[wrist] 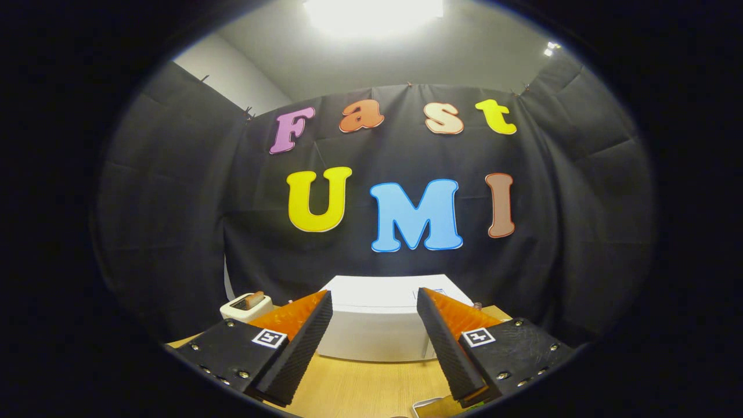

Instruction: Open the microwave, put the food inside, and close the microwave door.

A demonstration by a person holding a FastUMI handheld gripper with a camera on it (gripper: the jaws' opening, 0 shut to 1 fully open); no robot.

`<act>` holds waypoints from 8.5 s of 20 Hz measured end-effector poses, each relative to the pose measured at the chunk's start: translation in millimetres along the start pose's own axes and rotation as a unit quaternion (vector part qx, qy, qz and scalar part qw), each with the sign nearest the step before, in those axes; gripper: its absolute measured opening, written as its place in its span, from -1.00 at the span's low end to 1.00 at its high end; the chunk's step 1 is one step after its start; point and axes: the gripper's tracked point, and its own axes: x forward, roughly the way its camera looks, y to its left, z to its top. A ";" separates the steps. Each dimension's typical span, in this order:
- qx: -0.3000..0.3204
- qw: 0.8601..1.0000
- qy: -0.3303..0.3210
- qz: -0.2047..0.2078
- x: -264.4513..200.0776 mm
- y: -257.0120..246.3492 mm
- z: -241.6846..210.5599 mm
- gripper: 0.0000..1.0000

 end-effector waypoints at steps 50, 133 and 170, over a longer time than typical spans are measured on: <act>0.016 0.990 0.122 -0.067 63.3 -67.6 -216.6 -0.72; 0.274 0.953 0.121 -0.053 -85.2 -134.5 -271.9 -0.49; 0.411 0.902 0.128 -0.017 278.9 46.0 -258.1 -0.50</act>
